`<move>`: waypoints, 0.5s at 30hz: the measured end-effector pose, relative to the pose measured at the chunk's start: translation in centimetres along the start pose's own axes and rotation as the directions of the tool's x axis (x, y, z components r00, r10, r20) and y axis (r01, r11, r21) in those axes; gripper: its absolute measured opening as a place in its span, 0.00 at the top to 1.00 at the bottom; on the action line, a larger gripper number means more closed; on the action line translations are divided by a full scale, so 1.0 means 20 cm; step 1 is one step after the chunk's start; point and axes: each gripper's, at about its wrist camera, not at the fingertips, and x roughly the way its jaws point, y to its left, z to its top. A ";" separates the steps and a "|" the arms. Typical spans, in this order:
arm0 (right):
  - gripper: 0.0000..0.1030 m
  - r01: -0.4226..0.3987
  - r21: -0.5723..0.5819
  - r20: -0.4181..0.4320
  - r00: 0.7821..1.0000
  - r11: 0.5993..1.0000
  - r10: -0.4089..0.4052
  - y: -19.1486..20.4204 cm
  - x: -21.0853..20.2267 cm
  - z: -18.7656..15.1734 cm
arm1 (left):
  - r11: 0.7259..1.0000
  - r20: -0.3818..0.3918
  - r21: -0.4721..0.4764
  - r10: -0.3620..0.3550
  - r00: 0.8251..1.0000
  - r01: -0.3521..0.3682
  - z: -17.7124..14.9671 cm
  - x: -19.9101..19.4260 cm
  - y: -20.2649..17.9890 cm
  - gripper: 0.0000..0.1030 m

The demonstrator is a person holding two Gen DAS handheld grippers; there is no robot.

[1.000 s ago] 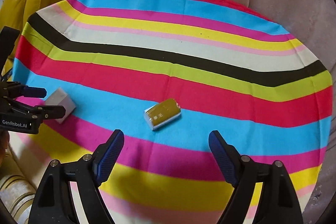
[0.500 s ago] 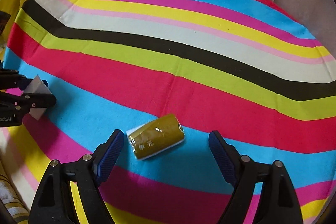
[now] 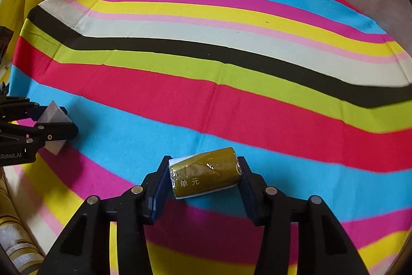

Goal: Organize objects
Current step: 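Carry the cube and gold cylinder into the purple-rimmed box and open both tools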

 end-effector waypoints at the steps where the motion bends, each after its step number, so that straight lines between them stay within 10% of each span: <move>1: 0.52 0.009 0.014 -0.002 1.000 1.000 -0.009 0.00 -0.02 -0.01 | 1.000 -0.001 0.003 -0.005 1.000 0.005 0.00 -0.01 -0.02 0.56; 15: 0.52 0.138 0.190 -0.015 0.990 0.972 -0.138 -0.02 -0.45 -0.28 | 0.987 0.017 0.097 -0.129 0.992 0.127 -0.15 -0.26 -0.34 0.56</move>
